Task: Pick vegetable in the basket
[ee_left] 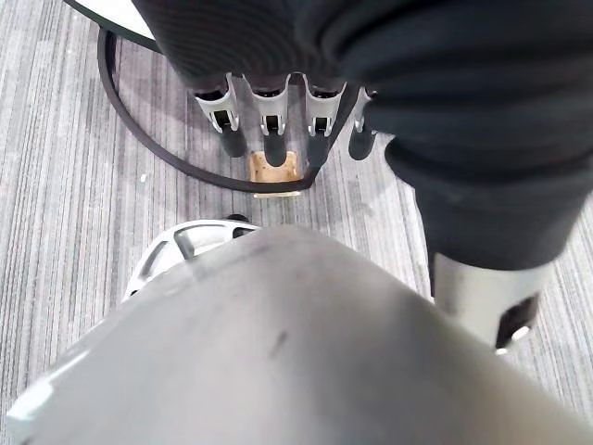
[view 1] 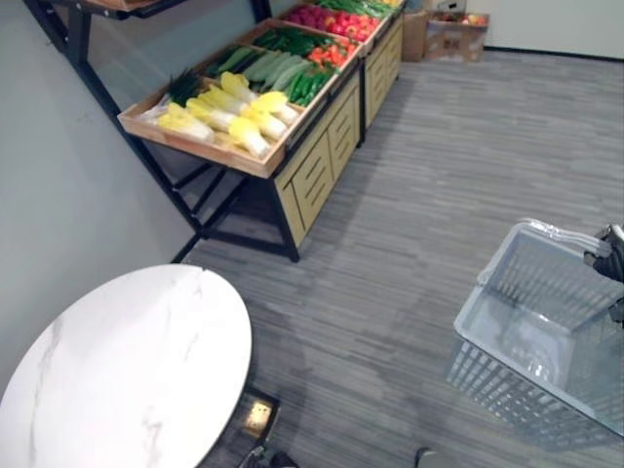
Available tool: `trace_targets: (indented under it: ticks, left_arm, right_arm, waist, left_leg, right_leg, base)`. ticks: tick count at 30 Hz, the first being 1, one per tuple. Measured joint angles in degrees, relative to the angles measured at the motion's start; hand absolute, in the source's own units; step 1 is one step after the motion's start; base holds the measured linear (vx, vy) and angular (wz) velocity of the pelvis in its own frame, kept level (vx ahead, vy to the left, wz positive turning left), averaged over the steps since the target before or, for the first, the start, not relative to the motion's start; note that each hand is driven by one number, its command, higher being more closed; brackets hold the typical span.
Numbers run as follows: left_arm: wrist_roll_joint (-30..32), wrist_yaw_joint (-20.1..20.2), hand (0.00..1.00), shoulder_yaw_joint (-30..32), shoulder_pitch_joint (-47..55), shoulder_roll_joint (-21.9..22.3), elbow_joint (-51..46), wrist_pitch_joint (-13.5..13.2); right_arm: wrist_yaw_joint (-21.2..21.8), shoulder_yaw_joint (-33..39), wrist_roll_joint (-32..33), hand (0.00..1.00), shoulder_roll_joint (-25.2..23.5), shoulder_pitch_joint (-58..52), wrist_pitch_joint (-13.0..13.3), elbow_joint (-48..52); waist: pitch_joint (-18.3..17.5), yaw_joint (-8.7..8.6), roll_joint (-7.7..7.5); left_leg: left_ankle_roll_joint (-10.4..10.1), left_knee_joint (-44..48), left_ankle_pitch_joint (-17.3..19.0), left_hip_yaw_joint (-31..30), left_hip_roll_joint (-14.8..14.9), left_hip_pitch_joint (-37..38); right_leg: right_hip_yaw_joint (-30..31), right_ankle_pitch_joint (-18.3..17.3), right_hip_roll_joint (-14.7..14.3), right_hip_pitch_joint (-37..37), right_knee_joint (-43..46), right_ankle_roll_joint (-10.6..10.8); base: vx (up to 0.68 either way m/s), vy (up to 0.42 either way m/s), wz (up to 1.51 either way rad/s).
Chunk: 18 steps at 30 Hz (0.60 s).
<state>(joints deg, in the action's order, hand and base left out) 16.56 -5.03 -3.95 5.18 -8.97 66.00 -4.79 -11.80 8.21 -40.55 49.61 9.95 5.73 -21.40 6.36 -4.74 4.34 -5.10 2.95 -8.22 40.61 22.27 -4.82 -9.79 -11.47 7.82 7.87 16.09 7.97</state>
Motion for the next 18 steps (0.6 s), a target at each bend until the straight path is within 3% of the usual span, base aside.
trace_targets:
  ticks: [3, 5, 11, 18]
  left_arm:
    - [0.0, -0.1, 0.0, 1.2, 0.1, 1.0, 0.0, 0.0]
    - [-0.1, -0.4, 0.0, 2.9, 0.9, 1.9, -0.6, -0.1]
    - [0.1, -0.3, 0.0, 3.4, 1.4, 2.0, -1.0, -0.3]
    - [0.1, 0.5, 0.0, 0.6, 1.1, 1.7, -1.2, -1.3]
  right_arm:
    - [0.0, -0.4, -0.1, 1.0, 0.0, -0.8, 0.1, -0.7]
    - [0.4, -1.7, -0.2, 1.0, 0.0, -1.9, 0.5, -1.3]
    - [1.1, -5.3, -3.6, 1.0, 0.2, -5.0, 3.3, -1.9]
    - [2.8, -12.8, -6.8, 1.0, 3.9, -5.1, 5.5, -7.0]
  waist:
    - [0.6, -0.4, 1.04]
    - [0.7, 0.18, 1.34]
    - [0.8, 0.22, 1.37]
    - [1.4, 0.17, 2.46]
  left_leg:
    - [-1.7, -1.0, 2.0, -10.0, -4.1, -1.1]
    - [-2.6, -0.4, 3.9, -20.4, -8.7, -1.4]
    - [-2.5, 3.1, 4.3, -22.9, -12.7, -2.0]
    - [-2.8, 0.4, 4.5, -25.8, -12.7, -2.0]
  right_leg:
    - [0.0, 0.6, 1.3, -0.2, 0.2, 0.3]
    - [1.9, 1.2, 2.6, -0.1, 0.4, 1.0]
    - [5.6, 2.4, 6.2, -0.3, -2.5, 3.1]
    - [5.5, 5.6, 5.5, -1.1, -7.1, 3.5]
  base:
    - [0.01, 0.049, -0.01]
    - [0.08, 0.097, -0.24]
    - [0.1, 0.084, -0.23]
    - [0.04, 0.032, -0.06]
